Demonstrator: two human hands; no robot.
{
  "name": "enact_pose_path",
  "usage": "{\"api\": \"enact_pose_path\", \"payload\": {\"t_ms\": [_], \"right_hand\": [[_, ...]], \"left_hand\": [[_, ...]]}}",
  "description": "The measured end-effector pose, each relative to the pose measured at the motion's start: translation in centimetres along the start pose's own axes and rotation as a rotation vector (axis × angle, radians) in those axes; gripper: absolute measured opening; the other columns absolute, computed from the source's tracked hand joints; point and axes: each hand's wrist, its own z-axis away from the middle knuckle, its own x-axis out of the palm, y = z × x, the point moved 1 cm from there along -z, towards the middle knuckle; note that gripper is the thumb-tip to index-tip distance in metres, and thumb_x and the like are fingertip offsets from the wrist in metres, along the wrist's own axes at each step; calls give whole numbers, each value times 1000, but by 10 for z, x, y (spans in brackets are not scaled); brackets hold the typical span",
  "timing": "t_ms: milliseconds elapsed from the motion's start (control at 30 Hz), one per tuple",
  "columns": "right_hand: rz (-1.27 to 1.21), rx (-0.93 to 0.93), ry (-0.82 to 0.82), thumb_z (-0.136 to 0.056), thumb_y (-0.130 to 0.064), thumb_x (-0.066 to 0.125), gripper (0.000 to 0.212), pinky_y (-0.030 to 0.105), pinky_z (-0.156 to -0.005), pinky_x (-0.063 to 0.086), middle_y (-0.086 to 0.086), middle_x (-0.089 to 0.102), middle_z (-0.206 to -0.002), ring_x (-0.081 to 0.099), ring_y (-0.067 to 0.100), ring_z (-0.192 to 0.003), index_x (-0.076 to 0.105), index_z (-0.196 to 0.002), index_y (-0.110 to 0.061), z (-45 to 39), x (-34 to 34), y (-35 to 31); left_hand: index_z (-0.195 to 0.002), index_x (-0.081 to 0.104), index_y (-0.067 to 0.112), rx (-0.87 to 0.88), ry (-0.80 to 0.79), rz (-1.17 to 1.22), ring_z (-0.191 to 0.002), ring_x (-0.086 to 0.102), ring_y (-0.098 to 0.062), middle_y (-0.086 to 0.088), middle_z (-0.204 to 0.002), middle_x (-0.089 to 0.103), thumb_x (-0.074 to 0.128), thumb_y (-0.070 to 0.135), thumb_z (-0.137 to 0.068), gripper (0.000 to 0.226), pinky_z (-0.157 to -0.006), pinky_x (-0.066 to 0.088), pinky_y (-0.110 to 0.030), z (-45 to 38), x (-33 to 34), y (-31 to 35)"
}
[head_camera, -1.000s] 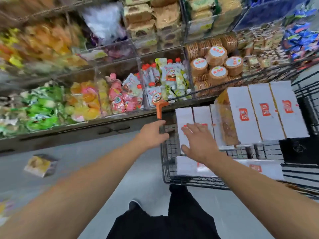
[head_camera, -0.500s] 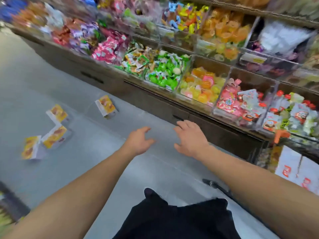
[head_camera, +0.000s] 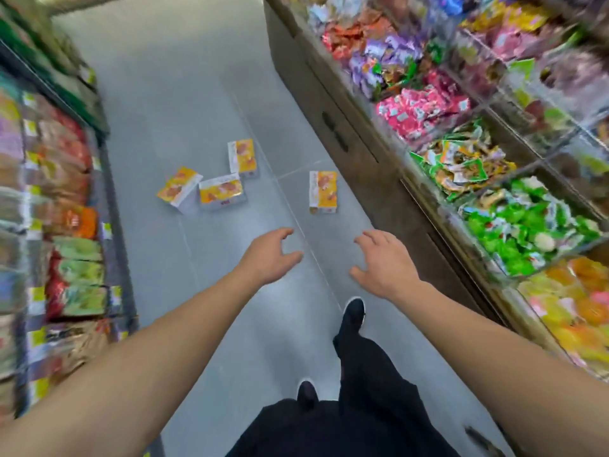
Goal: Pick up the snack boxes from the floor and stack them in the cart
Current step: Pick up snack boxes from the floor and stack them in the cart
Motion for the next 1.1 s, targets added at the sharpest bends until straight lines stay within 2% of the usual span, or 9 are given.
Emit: {"api": "enact_pose_path", "payload": {"t_ms": [100, 267, 533, 667, 767, 1000, 1100], "right_hand": [[-17, -5, -5, -89, -51, 53, 69, 36, -120, 19, 4, 32, -156, 24, 22, -145, 38, -148, -19, -59, -13, 8], [-75, -6, 35, -89, -46, 56, 65, 36, -113, 27, 5, 43, -146, 36, 26, -136, 43, -144, -14, -205, -42, 41], [-185, 54, -107, -88, -41, 58, 62, 37, -108, 33, 7, 44, -143, 40, 29, -131, 43, -142, -15, -401, -17, 87], [-229, 115, -220, -90, -39, 57, 66, 37, -110, 31, 7, 39, -148, 38, 29, -133, 35, -148, -16, -474, 35, 96], [-282, 177, -250, -89, -37, 60, 65, 38, -110, 33, 7, 41, -145, 37, 30, -132, 38, -146, -17, -531, 92, 99], [-399, 367, -213, -84, -35, 66, 53, 38, -104, 37, 9, 44, -140, 43, 33, -128, 50, -132, -19, -671, 269, 133], [-453, 441, -171, -84, -41, 68, 62, 39, -102, 38, 12, 43, -143, 44, 34, -129, 46, -136, -16, -721, 338, 162]], "left_hand": [[-143, 45, 17, -54, 19, 33, -130, 50, -23, -3, -146, 49, 66, 33, -87, 62, -107, 39, -32, -45, -16, -8], [-142, 47, 15, -145, 46, 45, -128, 53, -25, -6, -144, 51, 68, 29, -87, 60, -106, 41, -34, -182, -45, -11], [-142, 46, 14, -246, -3, 7, -125, 54, -27, -7, -144, 51, 65, 31, -88, 60, -106, 41, -35, -392, -49, -27], [-143, 45, 16, -279, -75, 54, -127, 52, -26, -6, -145, 50, 64, 31, -89, 59, -106, 39, -32, -480, -18, -59], [-143, 45, 18, -275, -109, 91, -127, 52, -25, -4, -145, 50, 65, 32, -88, 60, -108, 39, -34, -545, 19, -96], [-145, 42, 19, -258, -214, 112, -132, 48, -23, -2, -147, 47, 63, 32, -89, 61, -107, 36, -29, -707, 140, -189], [-147, 39, 14, -246, -244, 72, -132, 47, -24, -6, -147, 47, 61, 35, -89, 65, -103, 35, -27, -778, 196, -216]]}}
